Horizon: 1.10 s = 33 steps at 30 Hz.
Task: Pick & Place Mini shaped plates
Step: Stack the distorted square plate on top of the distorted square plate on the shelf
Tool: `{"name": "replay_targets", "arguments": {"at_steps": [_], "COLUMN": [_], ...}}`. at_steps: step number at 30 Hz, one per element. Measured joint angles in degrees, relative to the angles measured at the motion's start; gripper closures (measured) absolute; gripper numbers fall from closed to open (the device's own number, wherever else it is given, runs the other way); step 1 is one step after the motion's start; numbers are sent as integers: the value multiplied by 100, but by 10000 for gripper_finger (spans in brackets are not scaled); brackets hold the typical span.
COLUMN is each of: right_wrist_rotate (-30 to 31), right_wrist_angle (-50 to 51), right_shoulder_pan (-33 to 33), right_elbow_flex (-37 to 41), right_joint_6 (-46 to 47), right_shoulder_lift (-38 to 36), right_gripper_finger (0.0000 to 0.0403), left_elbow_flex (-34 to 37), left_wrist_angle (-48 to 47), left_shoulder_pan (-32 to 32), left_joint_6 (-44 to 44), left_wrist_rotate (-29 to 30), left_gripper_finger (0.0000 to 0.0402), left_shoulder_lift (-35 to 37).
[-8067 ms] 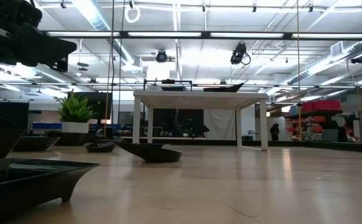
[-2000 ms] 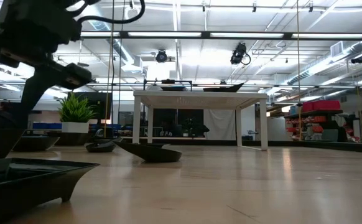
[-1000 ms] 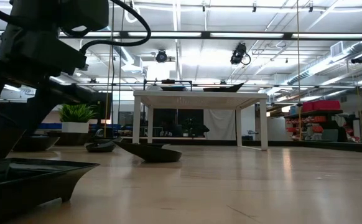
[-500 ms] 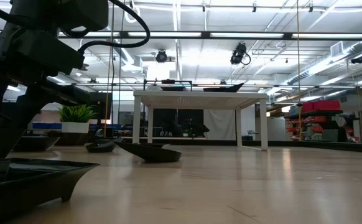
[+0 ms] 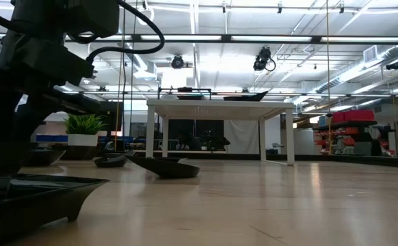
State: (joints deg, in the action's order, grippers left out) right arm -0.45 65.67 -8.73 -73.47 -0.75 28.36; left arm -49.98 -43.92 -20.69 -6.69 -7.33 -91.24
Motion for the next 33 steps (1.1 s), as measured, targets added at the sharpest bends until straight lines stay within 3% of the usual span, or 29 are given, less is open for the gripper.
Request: {"name": "replay_targets", "arguments": {"at_steps": [11, 33], "right_wrist_rotate": [0, 0], "right_wrist_angle": [0, 1], "right_shoulder_pan": [-2, -2], "right_elbow_flex": [0, 0], "right_joint_6": [0, -1], "right_shoulder_lift": [0, 1], "right_gripper_finger": [383, 383], "left_elbow_flex": [0, -545], "left_wrist_angle": [-89, -767], "left_shoulder_pan": [0, 239], "left_joint_6": [-1, -64], "left_wrist_rotate": [-14, 55], "left_gripper_finger": [382, 383], "left_shoulder_lift": [18, 216]}}
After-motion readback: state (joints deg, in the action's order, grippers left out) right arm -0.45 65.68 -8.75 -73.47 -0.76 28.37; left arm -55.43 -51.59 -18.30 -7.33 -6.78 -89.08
